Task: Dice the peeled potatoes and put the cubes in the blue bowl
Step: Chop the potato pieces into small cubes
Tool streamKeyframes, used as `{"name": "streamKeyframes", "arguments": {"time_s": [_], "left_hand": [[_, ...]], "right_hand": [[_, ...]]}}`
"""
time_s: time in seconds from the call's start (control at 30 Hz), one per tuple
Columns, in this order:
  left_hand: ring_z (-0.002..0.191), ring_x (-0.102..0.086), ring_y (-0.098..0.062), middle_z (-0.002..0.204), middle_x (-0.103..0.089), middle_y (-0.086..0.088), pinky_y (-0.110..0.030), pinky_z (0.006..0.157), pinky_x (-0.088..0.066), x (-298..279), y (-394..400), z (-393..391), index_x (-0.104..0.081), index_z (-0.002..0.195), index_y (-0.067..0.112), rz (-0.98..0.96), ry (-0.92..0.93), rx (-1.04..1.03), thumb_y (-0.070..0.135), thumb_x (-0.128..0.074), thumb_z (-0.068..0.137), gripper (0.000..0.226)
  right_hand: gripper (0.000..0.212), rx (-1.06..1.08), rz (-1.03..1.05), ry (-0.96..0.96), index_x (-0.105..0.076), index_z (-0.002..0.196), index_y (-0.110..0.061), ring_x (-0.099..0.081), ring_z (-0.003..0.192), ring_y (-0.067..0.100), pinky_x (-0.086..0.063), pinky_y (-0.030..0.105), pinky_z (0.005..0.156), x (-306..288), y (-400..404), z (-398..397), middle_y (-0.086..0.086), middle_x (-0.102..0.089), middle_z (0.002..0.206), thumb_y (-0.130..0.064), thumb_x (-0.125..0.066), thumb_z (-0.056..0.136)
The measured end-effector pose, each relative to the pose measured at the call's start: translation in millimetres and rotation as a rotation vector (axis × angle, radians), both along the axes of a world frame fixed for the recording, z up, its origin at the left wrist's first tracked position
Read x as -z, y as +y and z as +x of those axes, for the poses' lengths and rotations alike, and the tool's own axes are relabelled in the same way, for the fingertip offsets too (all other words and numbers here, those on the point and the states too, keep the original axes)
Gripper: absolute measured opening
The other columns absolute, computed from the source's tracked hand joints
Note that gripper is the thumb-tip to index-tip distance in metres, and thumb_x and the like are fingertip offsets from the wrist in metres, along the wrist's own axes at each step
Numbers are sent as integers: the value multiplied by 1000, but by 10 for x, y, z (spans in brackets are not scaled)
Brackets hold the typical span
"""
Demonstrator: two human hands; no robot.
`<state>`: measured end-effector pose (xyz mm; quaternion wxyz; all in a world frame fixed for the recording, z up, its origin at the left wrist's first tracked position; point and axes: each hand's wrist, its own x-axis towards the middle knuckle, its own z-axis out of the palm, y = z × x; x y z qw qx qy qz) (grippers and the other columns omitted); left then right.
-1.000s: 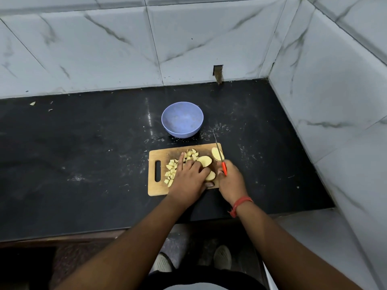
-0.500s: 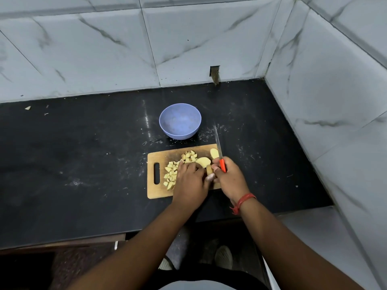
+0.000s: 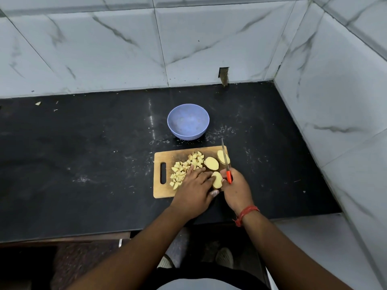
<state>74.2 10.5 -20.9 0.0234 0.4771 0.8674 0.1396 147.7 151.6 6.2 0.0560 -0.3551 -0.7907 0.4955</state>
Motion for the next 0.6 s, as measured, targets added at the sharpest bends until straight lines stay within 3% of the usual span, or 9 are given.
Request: {"name": "streamKeyframes", "arguments": {"time_s": [0.13,0.37,0.5,0.6], "left_hand": [[150,-25,-24,157,-42,-4,-47,126,-6,10,-2,-17,-45,150,15,-44,-11,14,58,-25,97,72],[145,-33,-25,149,-47,-7,-48,126,-6,33,-73,-48,-47,147,13,-22,24,36,55,-32,98,67],[147,-30,-23,152,-44,-5,-52,125,-11,37,-146,-44,-48,146,16,-10,50,99,52,-42,100,59],[148,-30,-23,155,-42,-6,-51,125,-12,43,-176,-42,-49,145,14,-12,74,170,51,-43,100,57]], "right_hand": [[23,33,-29,7,-62,100,-25,-60,96,9,-51,28,86,-26,-17,-54,-7,-60,105,-5,-53,92],[20,2,-123,2,-63,102,-24,-63,94,8,-50,24,82,-105,48,-15,-9,-66,99,-9,-52,94],[14,69,-172,5,-58,103,-20,-69,74,13,-59,32,63,-249,45,134,5,-67,94,-14,-46,99],[13,-48,-158,-149,-49,105,-21,-60,47,18,-48,27,40,-388,-15,326,13,-65,84,-23,-37,102]]}}
